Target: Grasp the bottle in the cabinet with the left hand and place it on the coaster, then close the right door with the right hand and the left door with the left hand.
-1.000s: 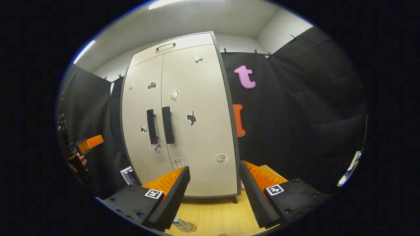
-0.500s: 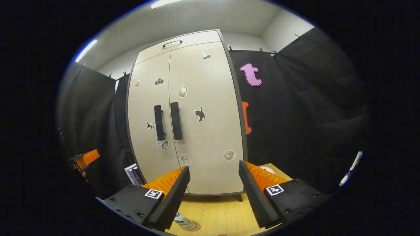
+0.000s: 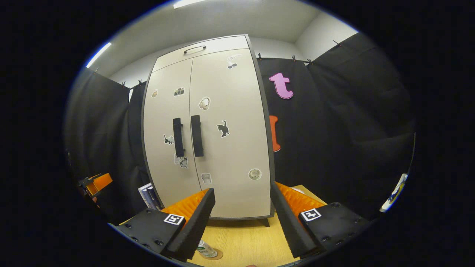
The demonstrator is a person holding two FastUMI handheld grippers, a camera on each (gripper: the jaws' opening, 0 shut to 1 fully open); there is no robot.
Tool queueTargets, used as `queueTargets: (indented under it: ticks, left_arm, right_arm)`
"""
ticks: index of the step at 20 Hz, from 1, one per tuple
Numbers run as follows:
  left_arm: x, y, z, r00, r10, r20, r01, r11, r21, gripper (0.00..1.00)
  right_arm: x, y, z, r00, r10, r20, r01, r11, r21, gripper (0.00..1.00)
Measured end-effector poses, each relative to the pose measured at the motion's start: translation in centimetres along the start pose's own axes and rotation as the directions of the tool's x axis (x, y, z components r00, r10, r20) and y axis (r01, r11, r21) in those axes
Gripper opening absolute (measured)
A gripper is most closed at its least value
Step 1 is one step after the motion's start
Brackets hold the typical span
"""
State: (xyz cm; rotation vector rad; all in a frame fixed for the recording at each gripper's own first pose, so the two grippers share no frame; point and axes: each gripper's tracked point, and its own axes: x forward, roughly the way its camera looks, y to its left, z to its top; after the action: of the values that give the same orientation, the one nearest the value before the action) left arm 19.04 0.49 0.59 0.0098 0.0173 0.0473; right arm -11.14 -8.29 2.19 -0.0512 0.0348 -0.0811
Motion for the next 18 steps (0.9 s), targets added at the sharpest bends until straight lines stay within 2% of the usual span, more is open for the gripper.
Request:
queueTargets:
  ticks: [4, 18]
  left_arm:
    - [0.1, -0.5, 0.8, 1.000, 0.002, 0.030, -0.001, 1.000, -0.002, 0.95]
    - [0.1, -1.1, 1.0, 1.000, -0.009, 0.026, 0.009, 1.000, -0.005, 0.95]
  right_arm:
    - [-0.1, 0.2, 0.0, 1.000, 0.003, 0.001, -0.003, 1.000, 0.005, 0.98]
    - [-0.6, 0.5, -0.2, 1.000, 0.012, -0.003, -0.012, 1.000, 0.012, 0.98]
